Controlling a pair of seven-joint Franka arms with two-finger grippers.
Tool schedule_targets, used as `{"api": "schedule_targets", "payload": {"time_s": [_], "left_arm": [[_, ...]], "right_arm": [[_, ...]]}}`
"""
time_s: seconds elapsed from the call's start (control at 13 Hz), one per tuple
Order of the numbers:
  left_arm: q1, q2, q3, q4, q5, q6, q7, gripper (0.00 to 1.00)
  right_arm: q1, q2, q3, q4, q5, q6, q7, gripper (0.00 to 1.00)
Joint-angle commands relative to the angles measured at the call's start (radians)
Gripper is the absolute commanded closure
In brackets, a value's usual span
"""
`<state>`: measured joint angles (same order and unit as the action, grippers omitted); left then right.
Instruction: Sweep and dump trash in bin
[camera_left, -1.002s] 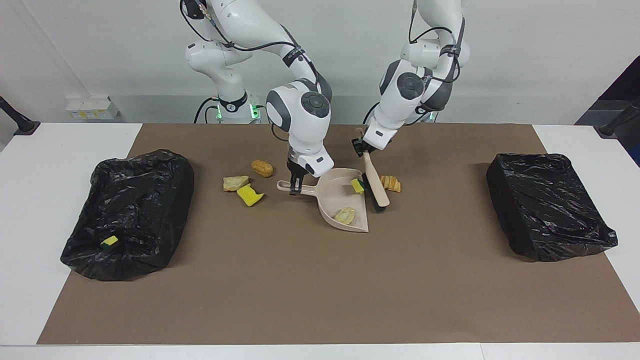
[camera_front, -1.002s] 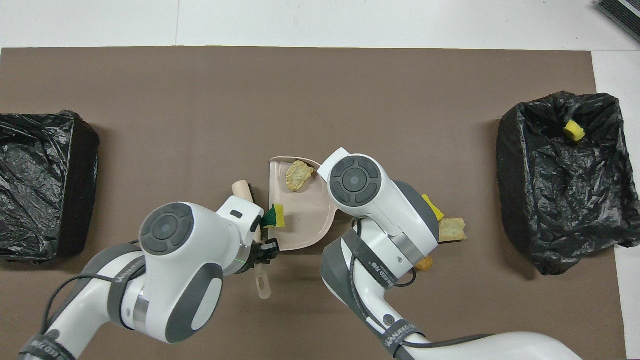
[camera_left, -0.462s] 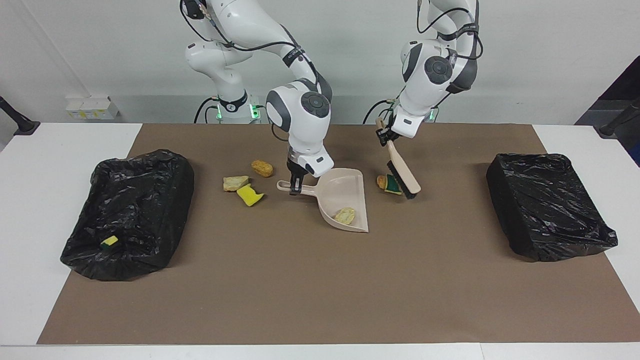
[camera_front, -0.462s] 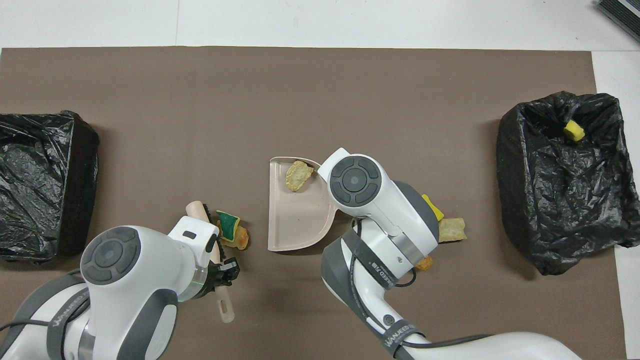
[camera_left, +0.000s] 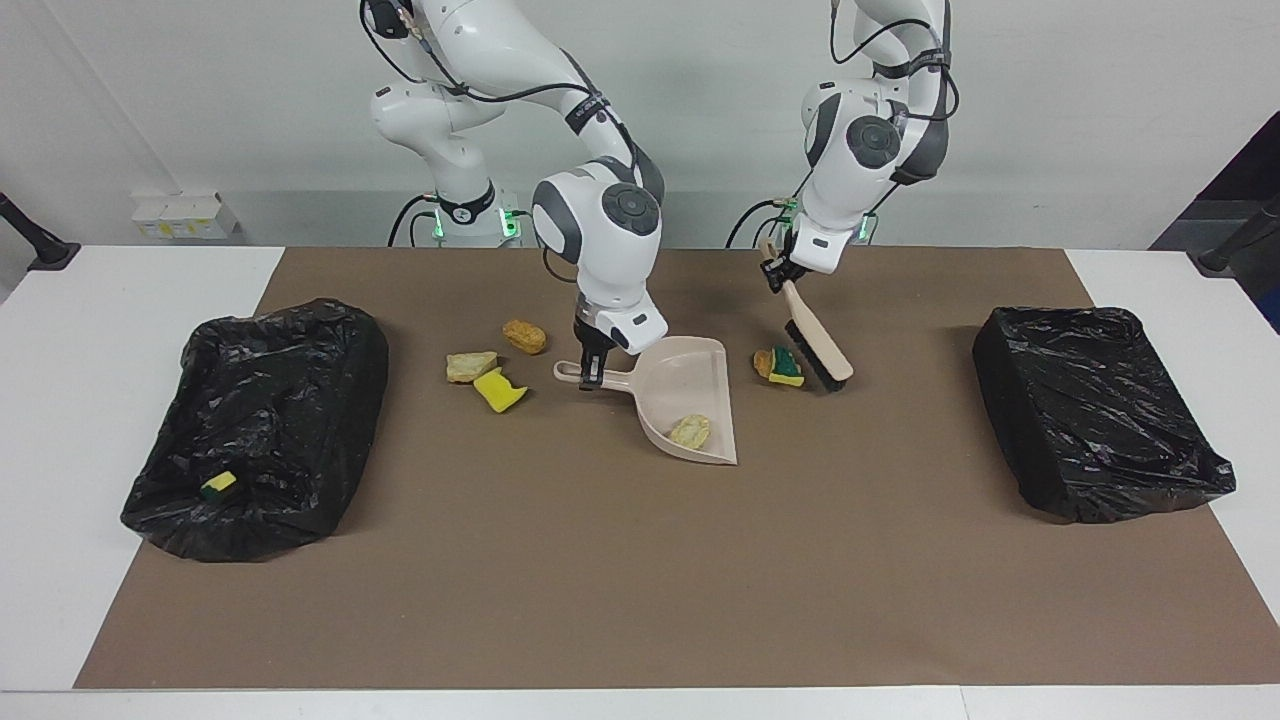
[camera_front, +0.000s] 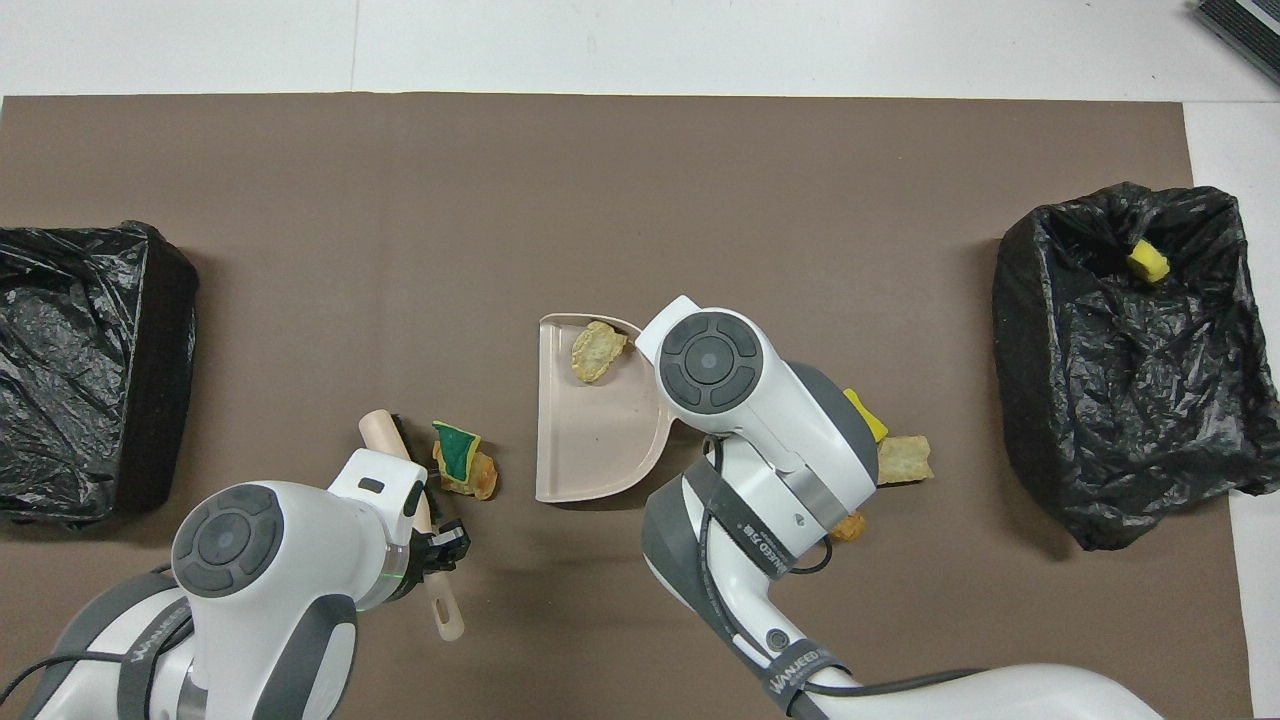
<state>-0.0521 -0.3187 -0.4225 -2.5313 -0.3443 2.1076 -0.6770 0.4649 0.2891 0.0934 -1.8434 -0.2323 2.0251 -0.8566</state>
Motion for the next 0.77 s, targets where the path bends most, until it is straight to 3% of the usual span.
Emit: {"api": "schedule_targets", "payload": {"time_s": [0.0, 0.31, 0.69], "left_arm": [[-0.015, 0.041, -0.007, 0.005, 0.010, 0.075, -0.053, 1.00], [-0.054, 0.116, -0.071, 0.035, -0.001, 0.172, -0.056, 1.00], [-0.061, 0.233, -0.145, 0.204, -0.004, 0.189, 0.020, 1.00]], "right_arm": [[-0.012, -0.005, 0.005, -0.016, -0.015, 0.029, -0.015, 1.00], [-0.012, -0.005, 0.005, -0.016, -0.013, 0.040, -0.015, 1.00], [-0.012, -0.005, 0.005, -0.016, -0.013, 0.041, -0.015, 1.00]]}}
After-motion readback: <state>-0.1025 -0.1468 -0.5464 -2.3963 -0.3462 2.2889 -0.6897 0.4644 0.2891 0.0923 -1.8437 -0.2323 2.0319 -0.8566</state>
